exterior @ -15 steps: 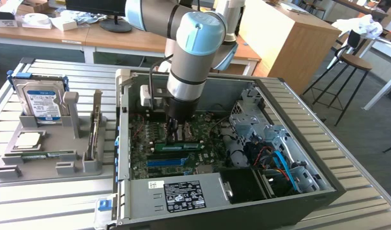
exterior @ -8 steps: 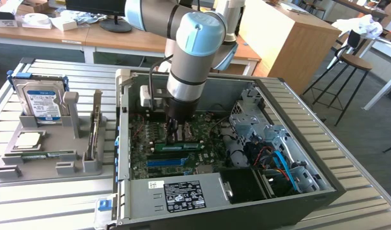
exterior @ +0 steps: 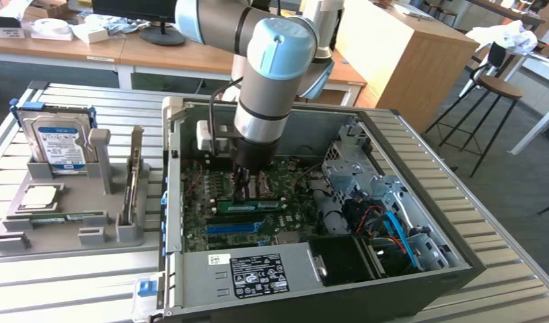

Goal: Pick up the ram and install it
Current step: 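Press down the ram until it locks into place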

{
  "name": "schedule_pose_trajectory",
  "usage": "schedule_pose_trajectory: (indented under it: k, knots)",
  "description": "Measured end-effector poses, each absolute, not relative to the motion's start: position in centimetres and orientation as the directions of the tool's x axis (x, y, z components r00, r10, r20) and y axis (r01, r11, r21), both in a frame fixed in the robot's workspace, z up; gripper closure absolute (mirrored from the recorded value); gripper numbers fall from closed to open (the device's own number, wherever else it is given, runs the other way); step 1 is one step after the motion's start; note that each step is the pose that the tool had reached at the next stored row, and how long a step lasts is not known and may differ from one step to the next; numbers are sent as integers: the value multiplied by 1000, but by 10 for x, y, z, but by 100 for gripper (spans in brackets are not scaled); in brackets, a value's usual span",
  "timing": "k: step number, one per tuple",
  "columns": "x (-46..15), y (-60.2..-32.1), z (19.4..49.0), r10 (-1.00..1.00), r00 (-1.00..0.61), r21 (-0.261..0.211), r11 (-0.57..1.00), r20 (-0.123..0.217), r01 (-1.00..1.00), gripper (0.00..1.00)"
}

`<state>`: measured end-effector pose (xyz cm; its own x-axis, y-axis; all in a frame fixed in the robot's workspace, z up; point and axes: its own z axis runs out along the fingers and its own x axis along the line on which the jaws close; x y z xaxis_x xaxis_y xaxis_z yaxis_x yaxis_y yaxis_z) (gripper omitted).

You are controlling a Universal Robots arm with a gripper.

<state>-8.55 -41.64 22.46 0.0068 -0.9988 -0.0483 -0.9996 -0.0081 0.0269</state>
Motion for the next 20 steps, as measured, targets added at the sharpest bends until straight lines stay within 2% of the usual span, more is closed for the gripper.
schedule_pose_trajectory:
  k: [20]
  knots:
    - [-85,-418,224,-999,7,26,-8,-51,-1000,90]
